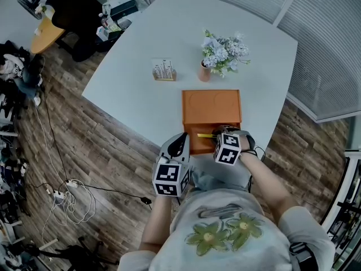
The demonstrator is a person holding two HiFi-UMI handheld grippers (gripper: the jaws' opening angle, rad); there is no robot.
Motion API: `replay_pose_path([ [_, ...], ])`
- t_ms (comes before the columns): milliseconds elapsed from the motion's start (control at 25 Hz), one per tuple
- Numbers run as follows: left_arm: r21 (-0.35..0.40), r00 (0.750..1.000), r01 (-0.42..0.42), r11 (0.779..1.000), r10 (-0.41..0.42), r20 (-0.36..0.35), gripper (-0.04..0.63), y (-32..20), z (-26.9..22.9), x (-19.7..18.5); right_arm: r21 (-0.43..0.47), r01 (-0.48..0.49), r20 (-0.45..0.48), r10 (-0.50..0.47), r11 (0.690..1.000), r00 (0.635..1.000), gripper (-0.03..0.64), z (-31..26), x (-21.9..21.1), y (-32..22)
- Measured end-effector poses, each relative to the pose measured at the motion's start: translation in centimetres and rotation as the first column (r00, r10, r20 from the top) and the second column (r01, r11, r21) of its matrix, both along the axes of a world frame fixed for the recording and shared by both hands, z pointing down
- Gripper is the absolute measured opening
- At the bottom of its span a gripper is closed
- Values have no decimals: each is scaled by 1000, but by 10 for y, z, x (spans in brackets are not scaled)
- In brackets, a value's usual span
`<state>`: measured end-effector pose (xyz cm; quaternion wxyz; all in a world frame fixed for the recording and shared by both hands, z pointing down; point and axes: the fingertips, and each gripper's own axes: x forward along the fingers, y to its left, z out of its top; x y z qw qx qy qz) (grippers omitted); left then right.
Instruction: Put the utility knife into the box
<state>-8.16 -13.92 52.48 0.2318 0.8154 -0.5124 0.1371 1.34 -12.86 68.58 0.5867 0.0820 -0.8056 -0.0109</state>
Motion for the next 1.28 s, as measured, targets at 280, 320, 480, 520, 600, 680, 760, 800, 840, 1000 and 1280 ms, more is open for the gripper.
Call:
replay_pose_path([
  [280,-9,1000,0,1000,0,4,2,-1,2,-1,-17,4,-27,-4,1000,1000,74,8,2,1],
  [320,-9,1000,1,1000,-1,4,2,0,2,-1,-20,3,-28,-3,1000,1000,74,8,3,1],
  [480,-12,1000,1,1000,-1,3,2,-1,4,-3,-29,3,-38,-4,1000,999,74,11,2,3],
  [520,-12,1000,1,1000,-1,3,2,-1,4,-4,-29,3,-41,-4,1000,999,74,12,2,3],
  [600,-12,1000,0,1000,0,2,2,-1,5,-4,-26,2,-45,-4,1000,999,74,13,1,2],
  [680,-13,1000,-1,1000,1,3,2,-2,6,-4,-20,1,-45,-2,1000,999,74,15,1,0],
  [760,-13,1000,-1,1000,1,3,2,-3,6,-3,-23,1,-48,-2,1000,999,74,17,2,0],
  [800,-14,1000,-2,1000,2,3,2,-3,6,-3,-27,1,-51,-2,1000,999,74,18,2,1],
  [840,-15,1000,-2,1000,2,3,2,-3,6,-3,-28,1,-54,-2,1000,999,74,19,3,1],
  [1000,-16,1000,-1,1000,1,1,2,-3,5,-3,-22,-2,-55,0,1000,998,74,16,2,0],
  [1280,-17,1000,-2,1000,2,-3,2,-1,5,-1,-21,-10,-50,9,1000,999,74,17,3,0],
])
